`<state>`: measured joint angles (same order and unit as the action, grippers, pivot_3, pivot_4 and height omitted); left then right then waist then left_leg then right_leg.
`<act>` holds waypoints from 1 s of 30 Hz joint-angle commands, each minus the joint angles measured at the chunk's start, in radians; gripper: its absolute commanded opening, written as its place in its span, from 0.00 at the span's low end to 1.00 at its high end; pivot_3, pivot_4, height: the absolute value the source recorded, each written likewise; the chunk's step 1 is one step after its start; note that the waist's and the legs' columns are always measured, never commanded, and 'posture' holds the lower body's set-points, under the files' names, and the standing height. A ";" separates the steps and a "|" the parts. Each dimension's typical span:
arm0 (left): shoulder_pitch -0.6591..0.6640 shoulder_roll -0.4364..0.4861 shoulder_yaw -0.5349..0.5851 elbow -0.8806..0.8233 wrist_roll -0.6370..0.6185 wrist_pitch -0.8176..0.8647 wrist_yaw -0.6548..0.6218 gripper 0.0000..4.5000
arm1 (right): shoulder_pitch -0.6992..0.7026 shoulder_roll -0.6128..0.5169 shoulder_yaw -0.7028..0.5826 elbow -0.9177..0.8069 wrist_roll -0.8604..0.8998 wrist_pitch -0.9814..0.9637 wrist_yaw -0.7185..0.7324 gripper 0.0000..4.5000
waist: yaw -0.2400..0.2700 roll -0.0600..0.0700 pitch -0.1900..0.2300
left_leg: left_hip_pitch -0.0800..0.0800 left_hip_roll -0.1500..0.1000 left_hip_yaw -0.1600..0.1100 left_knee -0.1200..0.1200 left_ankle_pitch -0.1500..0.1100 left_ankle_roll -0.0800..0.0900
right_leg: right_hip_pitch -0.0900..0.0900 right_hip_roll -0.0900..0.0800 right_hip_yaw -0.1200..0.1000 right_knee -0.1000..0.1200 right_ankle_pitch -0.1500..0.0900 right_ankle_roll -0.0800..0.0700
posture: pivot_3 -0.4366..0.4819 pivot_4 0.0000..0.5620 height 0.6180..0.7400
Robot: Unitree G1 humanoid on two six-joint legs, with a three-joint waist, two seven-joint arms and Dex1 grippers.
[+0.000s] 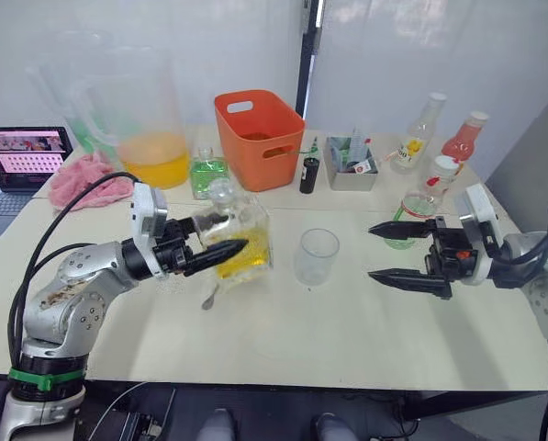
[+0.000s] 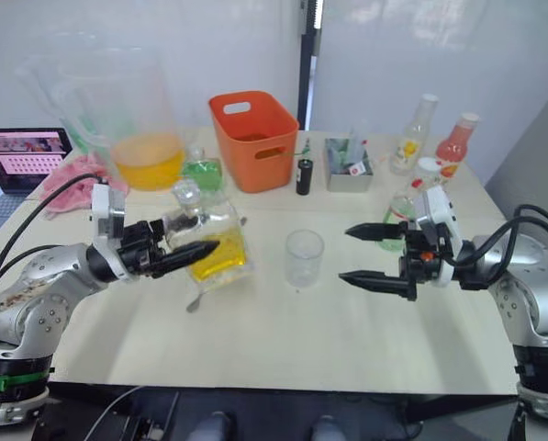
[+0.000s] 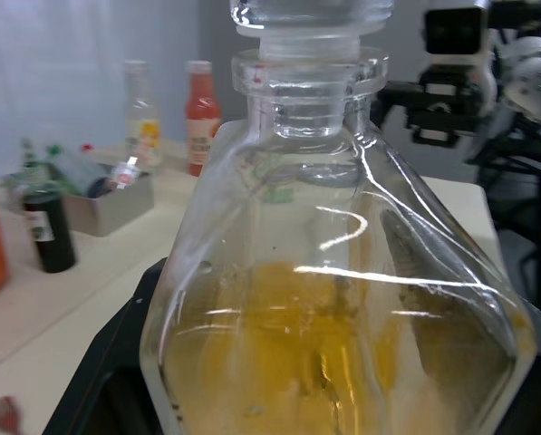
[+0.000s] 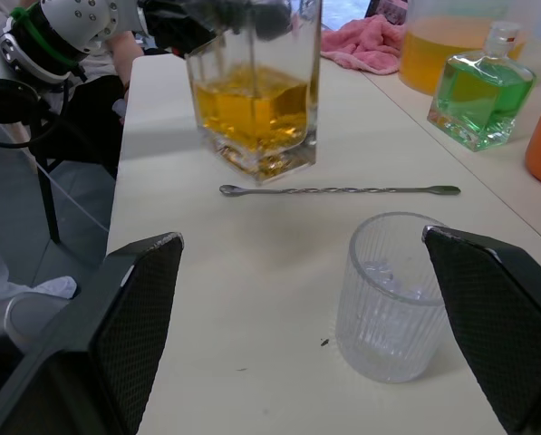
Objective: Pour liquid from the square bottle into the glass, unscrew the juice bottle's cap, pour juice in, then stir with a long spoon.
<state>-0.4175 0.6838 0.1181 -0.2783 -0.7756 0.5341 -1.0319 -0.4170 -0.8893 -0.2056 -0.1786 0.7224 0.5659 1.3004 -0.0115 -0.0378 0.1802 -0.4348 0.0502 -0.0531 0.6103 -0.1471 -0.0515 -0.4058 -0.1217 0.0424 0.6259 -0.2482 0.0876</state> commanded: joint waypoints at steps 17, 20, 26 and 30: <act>-0.173 -0.195 -0.312 0.240 0.271 -0.286 -0.270 0.63 | 0.278 -0.048 -0.289 -0.300 0.158 0.101 -0.193 1.00 | 0.014 0.000 0.000 | 0.000 0.000 0.000 0.003 0.001 0.001 | 0.002 0.000 0.001 0.000 0.000 0.001 | 0.48 0.27 1.00; -0.152 -0.224 -0.320 0.276 0.297 -0.339 -0.287 0.63 | 0.304 -0.047 -0.312 -0.314 0.165 0.102 -0.210 1.00 | 0.011 0.001 0.000 | -0.001 0.000 0.000 0.003 0.001 0.001 | 0.001 0.000 0.001 0.000 0.000 0.001 | 0.48 0.27 1.00; -0.113 -0.246 -0.312 0.303 0.306 -0.352 -0.299 0.63 | 0.321 -0.048 -0.321 -0.320 0.169 0.096 -0.228 1.00 | 0.010 0.001 0.000 | -0.001 0.000 -0.001 0.004 0.001 0.001 | 0.001 0.000 0.001 0.001 0.000 0.001 | 0.48 0.27 1.00; -0.099 -0.251 -0.309 0.317 0.321 -0.359 -0.290 0.63 | 0.316 -0.048 -0.311 -0.319 0.176 0.093 -0.233 1.00 | 0.011 0.001 0.000 | -0.001 0.000 -0.001 0.004 0.001 0.001 | 0.001 0.000 0.001 0.001 0.000 0.001 | 0.48 0.27 1.00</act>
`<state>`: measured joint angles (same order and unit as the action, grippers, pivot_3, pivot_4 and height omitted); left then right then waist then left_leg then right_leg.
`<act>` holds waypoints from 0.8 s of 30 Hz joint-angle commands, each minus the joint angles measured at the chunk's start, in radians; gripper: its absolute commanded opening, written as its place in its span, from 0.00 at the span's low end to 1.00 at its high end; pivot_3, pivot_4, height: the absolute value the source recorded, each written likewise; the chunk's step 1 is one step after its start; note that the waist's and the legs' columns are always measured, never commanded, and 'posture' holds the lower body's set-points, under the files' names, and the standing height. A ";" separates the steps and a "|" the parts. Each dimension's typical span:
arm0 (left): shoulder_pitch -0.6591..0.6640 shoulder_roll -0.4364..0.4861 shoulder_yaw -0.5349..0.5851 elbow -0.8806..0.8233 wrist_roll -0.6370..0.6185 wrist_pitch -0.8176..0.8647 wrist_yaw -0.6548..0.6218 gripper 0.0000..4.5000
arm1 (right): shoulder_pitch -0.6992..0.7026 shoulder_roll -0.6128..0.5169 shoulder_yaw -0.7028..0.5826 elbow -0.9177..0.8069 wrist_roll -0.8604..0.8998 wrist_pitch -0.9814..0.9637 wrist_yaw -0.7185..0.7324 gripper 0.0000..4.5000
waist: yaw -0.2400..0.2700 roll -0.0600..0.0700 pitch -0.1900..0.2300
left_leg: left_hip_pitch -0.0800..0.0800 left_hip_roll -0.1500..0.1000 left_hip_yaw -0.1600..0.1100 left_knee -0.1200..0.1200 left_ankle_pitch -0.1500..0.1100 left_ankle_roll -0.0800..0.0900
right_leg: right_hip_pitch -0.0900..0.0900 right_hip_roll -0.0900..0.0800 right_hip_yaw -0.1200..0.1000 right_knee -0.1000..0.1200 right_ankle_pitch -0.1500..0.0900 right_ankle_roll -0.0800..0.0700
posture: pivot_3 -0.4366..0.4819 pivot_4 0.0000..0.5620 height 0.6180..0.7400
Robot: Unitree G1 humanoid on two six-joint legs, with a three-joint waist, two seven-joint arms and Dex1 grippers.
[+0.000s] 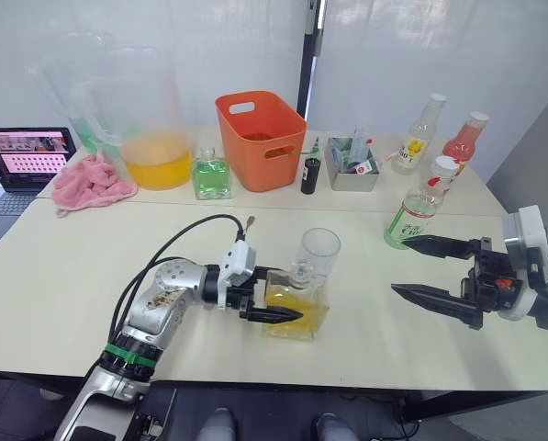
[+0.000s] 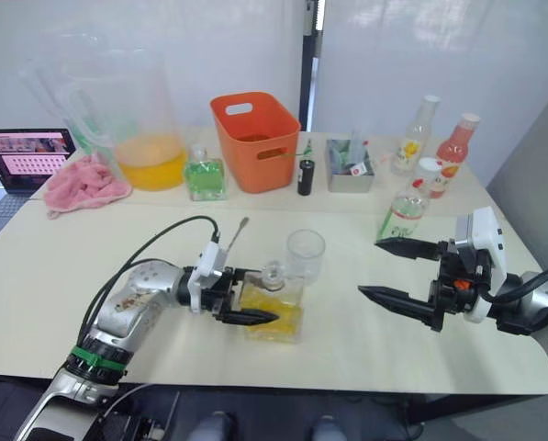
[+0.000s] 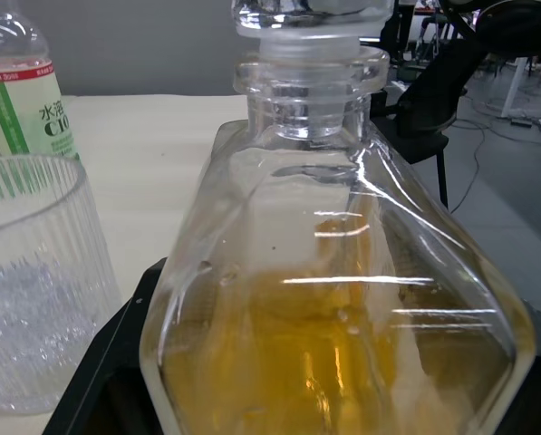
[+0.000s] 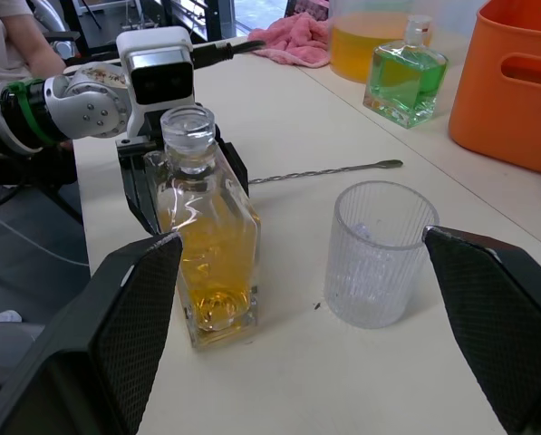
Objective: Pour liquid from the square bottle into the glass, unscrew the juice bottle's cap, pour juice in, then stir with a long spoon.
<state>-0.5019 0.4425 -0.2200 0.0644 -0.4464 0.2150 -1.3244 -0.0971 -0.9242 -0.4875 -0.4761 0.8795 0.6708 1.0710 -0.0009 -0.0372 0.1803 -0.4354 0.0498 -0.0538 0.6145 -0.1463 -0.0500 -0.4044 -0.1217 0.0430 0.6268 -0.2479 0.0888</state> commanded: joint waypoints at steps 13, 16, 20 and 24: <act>0.000 0.033 0.052 -0.118 -0.056 0.068 0.004 0.99 | -0.069 -0.023 0.034 0.032 0.005 -0.030 0.023 1.00 | -0.002 0.000 0.000 | 0.001 0.000 0.000 0.000 0.000 0.000 | 0.001 0.000 0.000 0.001 0.000 0.000 | 0.48 0.27 1.00; -0.005 0.055 0.046 -0.154 -0.059 0.110 0.001 0.99 | -0.077 -0.020 0.047 0.041 0.000 -0.038 0.027 1.00 | -0.002 0.000 0.000 | 0.001 0.000 0.000 0.000 0.000 0.000 | 0.001 0.000 0.000 0.001 0.000 0.000 | 0.48 0.27 1.00; -0.020 0.098 0.016 -0.186 -0.026 0.152 -0.001 0.99 | -0.080 -0.011 0.060 0.042 -0.004 -0.045 0.027 1.00 | -0.003 0.000 0.000 | 0.001 0.000 0.000 0.000 0.000 0.000 | 0.001 0.000 0.000 0.001 0.000 0.000 | 0.48 0.27 1.00; -0.047 0.094 -0.012 -0.181 -0.004 0.157 0.010 0.99 | -0.071 -0.008 0.064 0.044 -0.005 -0.054 0.029 1.00 | -0.002 0.000 0.000 | 0.001 0.000 0.000 0.000 0.000 0.000 | 0.001 0.000 0.000 0.001 0.000 0.000 | 0.48 0.27 1.00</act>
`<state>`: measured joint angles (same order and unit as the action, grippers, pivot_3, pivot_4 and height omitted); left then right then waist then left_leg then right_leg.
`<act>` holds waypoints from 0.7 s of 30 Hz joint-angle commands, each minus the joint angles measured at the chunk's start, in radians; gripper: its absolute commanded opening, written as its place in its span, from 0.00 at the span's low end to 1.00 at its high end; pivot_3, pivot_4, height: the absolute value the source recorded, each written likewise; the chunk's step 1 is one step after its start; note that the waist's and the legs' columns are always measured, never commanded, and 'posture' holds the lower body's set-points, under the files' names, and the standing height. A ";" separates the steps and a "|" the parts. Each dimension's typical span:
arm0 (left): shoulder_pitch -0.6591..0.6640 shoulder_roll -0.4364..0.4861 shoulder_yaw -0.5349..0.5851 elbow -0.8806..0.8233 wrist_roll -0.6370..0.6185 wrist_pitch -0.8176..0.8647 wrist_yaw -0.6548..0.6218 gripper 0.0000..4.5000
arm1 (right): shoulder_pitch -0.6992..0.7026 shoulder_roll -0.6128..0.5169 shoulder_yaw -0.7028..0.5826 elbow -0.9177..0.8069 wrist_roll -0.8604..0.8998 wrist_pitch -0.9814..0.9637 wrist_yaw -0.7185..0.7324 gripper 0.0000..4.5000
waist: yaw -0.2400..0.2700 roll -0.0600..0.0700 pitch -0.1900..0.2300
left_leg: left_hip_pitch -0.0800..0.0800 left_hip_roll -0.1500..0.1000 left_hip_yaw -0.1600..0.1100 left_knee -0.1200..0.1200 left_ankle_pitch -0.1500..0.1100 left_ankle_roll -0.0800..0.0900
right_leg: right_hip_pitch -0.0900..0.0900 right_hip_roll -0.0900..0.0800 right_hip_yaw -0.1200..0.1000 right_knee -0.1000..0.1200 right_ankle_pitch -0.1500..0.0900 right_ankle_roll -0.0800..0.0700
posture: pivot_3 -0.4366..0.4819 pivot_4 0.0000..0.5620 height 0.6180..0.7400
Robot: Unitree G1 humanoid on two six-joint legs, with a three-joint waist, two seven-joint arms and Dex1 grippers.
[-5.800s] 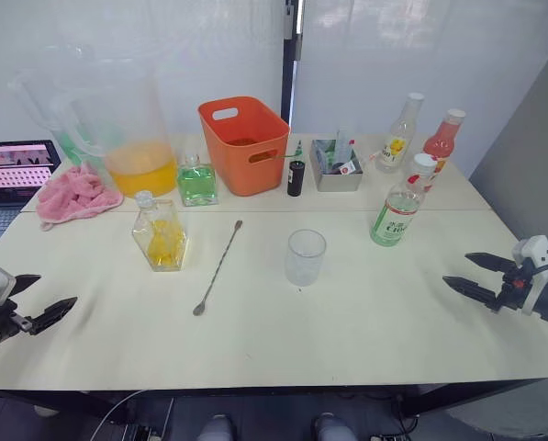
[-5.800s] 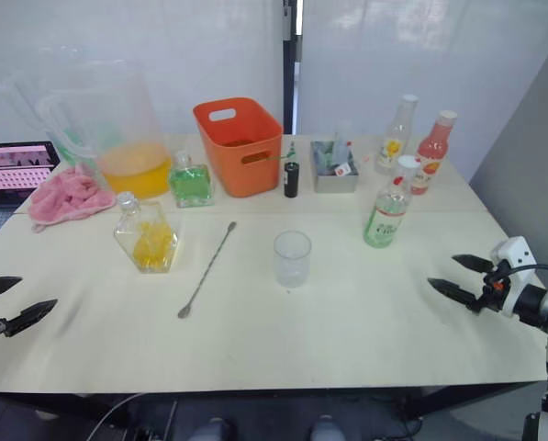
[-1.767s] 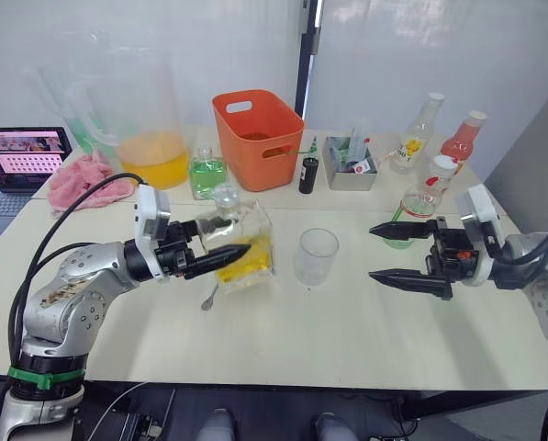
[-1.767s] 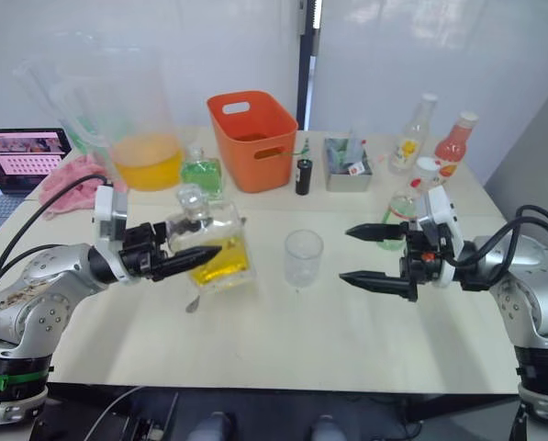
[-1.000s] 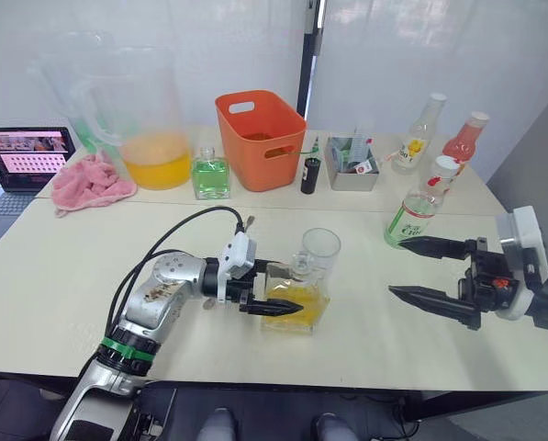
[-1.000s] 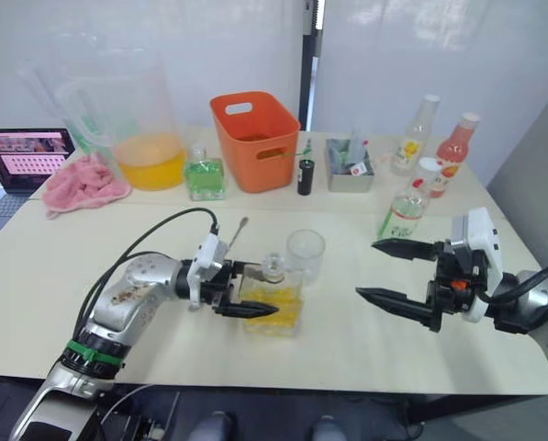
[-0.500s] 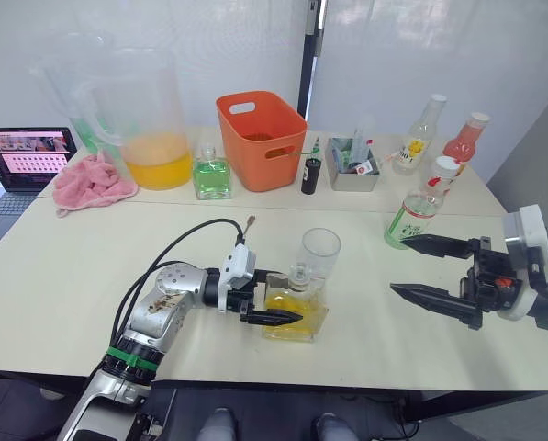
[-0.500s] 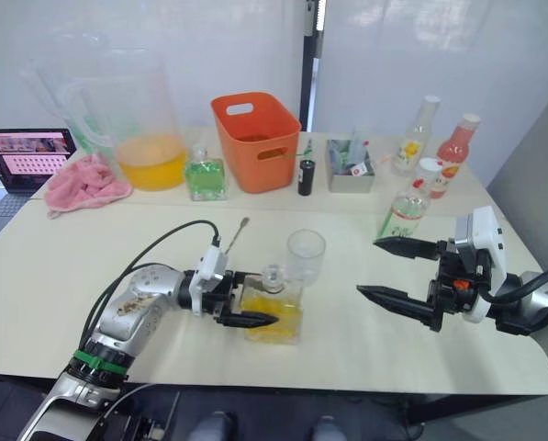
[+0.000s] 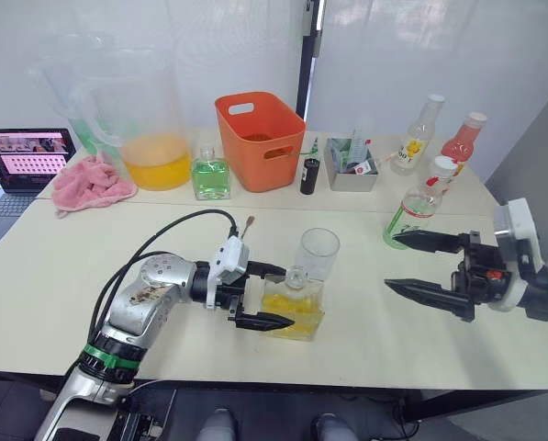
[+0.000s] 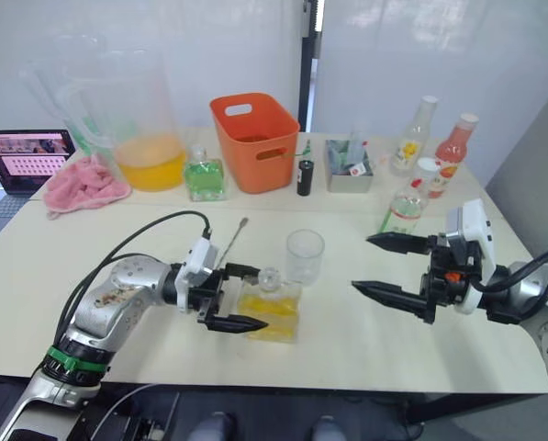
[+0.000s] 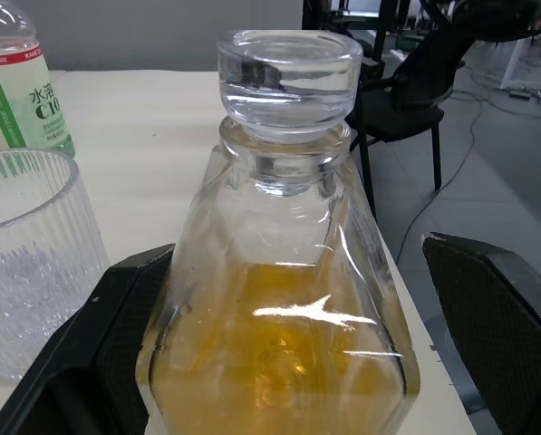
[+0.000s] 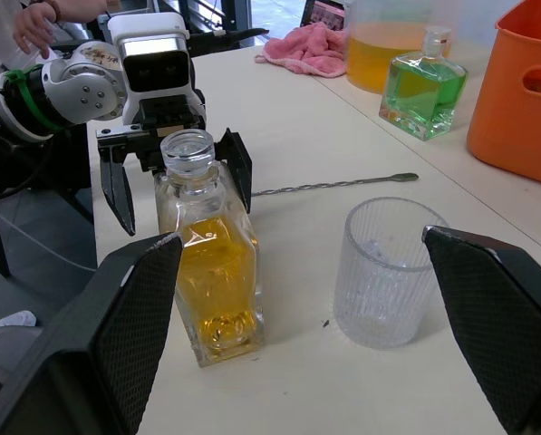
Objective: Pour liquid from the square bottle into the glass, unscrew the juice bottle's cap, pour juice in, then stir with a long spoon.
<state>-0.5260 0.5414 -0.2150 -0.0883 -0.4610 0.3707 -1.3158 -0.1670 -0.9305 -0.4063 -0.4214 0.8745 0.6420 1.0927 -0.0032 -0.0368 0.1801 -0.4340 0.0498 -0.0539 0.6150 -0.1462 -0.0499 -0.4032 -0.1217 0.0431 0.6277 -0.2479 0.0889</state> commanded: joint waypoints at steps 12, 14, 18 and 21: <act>-0.042 -0.051 -0.041 0.027 0.064 -0.056 0.019 0.86 | 0.017 -0.002 -0.022 -0.023 -0.004 -0.035 0.001 1.00 | 0.000 0.000 0.000 | 0.000 0.000 0.000 0.000 0.000 0.000 | 0.000 0.000 0.000 0.000 0.000 0.000 | 0.48 0.27 1.00; -0.045 -0.064 -0.041 0.031 0.069 -0.064 0.023 0.73 | 0.024 0.000 -0.021 -0.029 -0.004 -0.036 -0.003 1.00 | 0.001 0.000 0.000 | 0.000 0.000 0.000 0.000 0.000 0.000 | 0.000 0.000 0.000 0.000 0.000 0.000 | 0.48 0.27 1.00; -0.047 -0.068 -0.037 0.031 0.070 -0.066 0.021 0.63 | 0.028 0.004 -0.009 -0.048 0.013 -0.023 -0.010 1.00 | 0.001 0.000 0.000 | 0.000 0.000 0.000 0.000 0.000 0.000 | 0.000 0.000 0.000 0.000 0.000 0.000 | 0.48 0.27 1.00; -0.046 -0.066 -0.032 0.021 0.067 -0.061 0.023 0.63 | 0.016 -0.011 0.022 -0.061 0.033 0.017 -0.012 1.00 | 0.001 0.000 0.000 | 0.000 0.000 0.000 0.000 0.000 0.000 | 0.000 0.000 0.000 0.000 0.000 0.000 | 0.48 0.27 1.00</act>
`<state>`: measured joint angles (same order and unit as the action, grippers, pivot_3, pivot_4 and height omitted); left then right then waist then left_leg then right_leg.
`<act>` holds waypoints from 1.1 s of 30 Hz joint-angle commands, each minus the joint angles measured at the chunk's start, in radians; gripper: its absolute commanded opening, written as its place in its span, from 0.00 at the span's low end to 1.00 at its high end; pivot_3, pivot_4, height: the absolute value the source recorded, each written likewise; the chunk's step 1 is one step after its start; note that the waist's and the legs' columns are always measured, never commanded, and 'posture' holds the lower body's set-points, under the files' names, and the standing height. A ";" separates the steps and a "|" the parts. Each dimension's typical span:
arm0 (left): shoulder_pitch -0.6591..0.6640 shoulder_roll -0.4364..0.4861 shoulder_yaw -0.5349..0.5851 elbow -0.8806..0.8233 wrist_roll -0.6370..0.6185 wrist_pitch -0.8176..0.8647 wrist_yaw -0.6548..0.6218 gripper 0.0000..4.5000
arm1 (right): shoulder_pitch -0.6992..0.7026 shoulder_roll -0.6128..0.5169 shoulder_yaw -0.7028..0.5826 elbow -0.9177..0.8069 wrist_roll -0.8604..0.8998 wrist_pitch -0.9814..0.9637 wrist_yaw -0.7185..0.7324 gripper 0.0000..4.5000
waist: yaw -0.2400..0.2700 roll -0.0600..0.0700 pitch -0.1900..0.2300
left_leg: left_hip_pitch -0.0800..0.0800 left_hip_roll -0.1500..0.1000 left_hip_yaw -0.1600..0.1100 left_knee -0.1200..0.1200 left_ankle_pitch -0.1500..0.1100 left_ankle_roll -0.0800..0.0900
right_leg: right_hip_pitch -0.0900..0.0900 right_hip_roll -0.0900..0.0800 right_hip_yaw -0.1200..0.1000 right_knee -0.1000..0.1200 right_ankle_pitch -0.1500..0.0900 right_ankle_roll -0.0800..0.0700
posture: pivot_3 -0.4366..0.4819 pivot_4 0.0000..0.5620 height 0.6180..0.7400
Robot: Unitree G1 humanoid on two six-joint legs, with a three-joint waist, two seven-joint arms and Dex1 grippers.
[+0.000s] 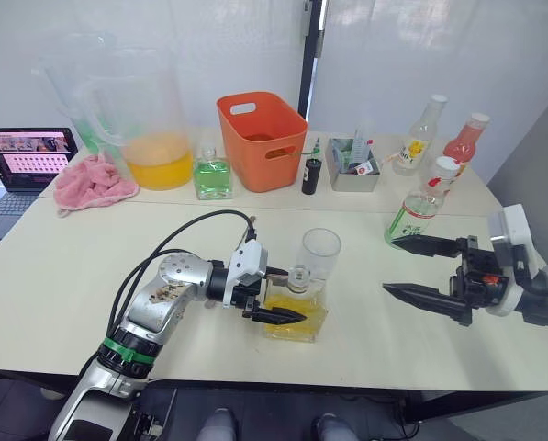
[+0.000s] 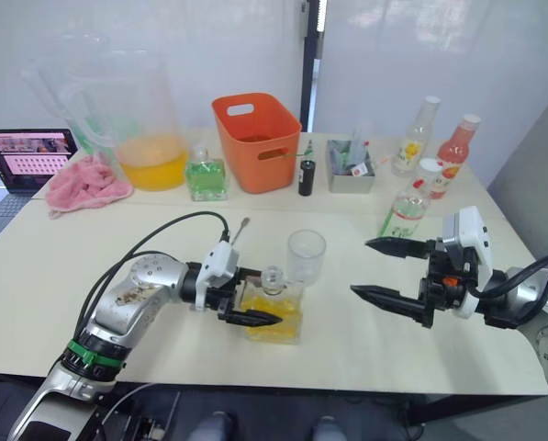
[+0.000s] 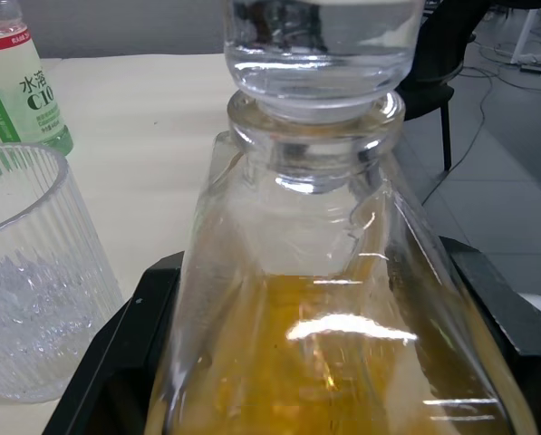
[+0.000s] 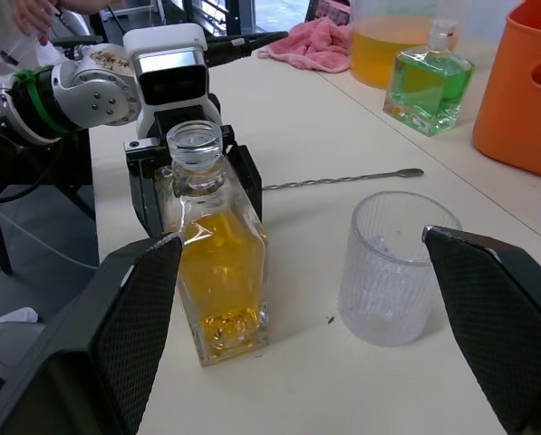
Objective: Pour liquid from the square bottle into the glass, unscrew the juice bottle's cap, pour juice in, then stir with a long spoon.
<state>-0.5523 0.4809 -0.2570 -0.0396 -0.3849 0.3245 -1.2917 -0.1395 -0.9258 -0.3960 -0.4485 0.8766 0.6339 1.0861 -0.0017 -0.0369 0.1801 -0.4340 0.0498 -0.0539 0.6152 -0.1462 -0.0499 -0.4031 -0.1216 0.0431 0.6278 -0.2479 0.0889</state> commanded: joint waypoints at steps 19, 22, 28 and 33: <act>-0.017 -0.027 0.014 -0.085 -0.014 0.041 0.079 0.63 | -0.406 0.127 0.437 -0.093 -0.062 0.131 -0.198 1.00 | -0.006 0.001 0.000 | -0.002 0.000 -0.001 0.000 0.000 0.000 | -0.001 0.000 0.000 0.001 0.001 -0.002 | 0.48 0.27 1.00; -0.016 -0.026 0.013 -0.088 -0.013 0.045 0.082 0.63 | -0.411 0.148 0.468 -0.084 -0.100 0.126 -0.211 1.00 | -0.005 0.001 0.000 | -0.002 0.000 -0.001 0.000 0.000 0.000 | -0.002 0.000 0.000 0.001 0.001 -0.001 | 0.48 0.27 1.00; -0.008 -0.022 0.007 -0.094 -0.010 0.053 0.085 0.63 | -0.407 0.170 0.479 -0.079 -0.126 0.128 -0.219 1.00 | -0.005 0.001 0.000 | -0.002 0.000 -0.001 0.000 0.000 0.000 | -0.002 0.000 0.000 0.001 0.001 -0.002 | 0.48 0.27 1.00; -0.007 -0.023 -0.001 -0.090 -0.001 0.047 0.085 0.63 | -0.401 0.181 0.468 -0.070 -0.119 0.139 -0.233 0.65 | -0.005 0.001 0.000 | -0.002 0.000 -0.001 0.000 0.000 0.000 | -0.002 0.000 0.000 0.001 0.001 -0.002 | 0.48 0.27 1.00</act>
<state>-0.5485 0.4639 -0.2595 -0.0831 -0.3775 0.3847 -1.2124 -0.5366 -0.7476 0.1033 -0.5081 0.7564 0.7696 0.8605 -0.0072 -0.0363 0.1802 -0.4359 0.0497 -0.0551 0.6156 -0.1458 -0.0494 -0.4047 -0.1212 0.0429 0.6288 -0.2469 0.0874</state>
